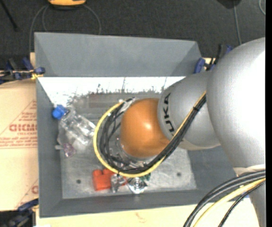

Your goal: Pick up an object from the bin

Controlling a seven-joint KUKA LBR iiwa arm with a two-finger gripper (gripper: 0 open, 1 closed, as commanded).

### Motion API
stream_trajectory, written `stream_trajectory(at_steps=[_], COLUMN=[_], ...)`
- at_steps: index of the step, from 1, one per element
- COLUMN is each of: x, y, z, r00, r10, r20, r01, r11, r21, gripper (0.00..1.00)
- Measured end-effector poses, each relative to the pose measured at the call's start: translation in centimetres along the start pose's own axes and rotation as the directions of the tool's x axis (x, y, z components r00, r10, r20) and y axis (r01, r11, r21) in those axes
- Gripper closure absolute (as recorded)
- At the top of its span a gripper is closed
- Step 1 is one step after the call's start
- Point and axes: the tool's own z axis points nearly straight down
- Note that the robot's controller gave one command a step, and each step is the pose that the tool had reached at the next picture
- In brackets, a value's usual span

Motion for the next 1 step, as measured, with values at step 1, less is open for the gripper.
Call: stream_trajectory(at_steps=[1], x=[-2.74], y=[0.33], z=[-16.25], r00=[1.000], r10=[0.031], r20=[-0.003], r01=[-0.031], r11=[1.000], r21=[0.004], gripper=[1.00])
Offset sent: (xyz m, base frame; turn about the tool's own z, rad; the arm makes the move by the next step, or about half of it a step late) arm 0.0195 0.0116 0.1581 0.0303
